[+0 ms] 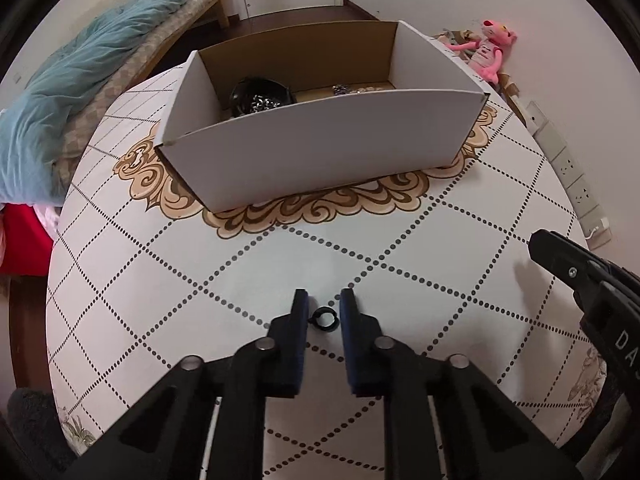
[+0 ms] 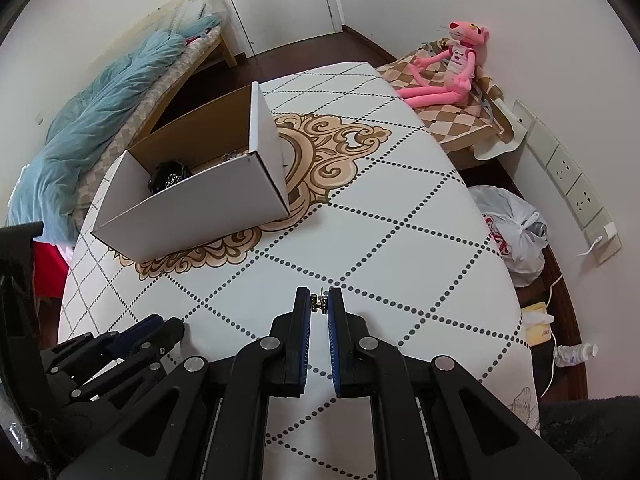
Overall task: Organize jewelry
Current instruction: 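Grasp the second black ring with the left tool while the right tool grasps the earring, then carry both items over the box and open both tools to drop them in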
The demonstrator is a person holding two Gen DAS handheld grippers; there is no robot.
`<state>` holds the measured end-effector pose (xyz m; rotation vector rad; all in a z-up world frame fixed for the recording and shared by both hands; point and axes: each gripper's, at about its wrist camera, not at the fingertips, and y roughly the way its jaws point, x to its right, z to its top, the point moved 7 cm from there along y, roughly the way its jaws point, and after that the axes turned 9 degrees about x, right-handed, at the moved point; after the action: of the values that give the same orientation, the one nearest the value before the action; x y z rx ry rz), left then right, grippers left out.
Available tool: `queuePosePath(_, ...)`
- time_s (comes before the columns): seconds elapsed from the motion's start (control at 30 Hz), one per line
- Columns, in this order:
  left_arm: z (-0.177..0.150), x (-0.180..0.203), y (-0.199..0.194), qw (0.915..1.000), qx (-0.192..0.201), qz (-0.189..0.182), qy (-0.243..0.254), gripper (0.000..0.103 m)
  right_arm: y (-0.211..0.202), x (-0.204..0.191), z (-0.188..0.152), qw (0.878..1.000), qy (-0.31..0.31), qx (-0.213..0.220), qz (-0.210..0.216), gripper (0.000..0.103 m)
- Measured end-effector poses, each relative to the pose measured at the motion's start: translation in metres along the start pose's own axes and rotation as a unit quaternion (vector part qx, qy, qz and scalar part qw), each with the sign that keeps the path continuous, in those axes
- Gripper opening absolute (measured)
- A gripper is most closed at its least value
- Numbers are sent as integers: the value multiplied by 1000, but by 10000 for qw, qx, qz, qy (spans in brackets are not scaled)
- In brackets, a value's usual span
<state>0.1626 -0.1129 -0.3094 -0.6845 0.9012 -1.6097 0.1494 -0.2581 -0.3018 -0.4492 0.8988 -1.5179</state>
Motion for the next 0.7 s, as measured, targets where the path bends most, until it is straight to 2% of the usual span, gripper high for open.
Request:
queuePosePath(0.27,1,-6,-6,9999,76,-63,-79,9,-6,-2,6,9999,49,101,33,9)
queuePosePath(0.43,9,-12,-21,9994,169,-248,-182,9,-16,-6,17,9996,119,207,144,9)
queuePosePath(0.7,66,-45,-77,9943,656,-637,-547,9,-38,-15,53,9975,335,423,465,9)
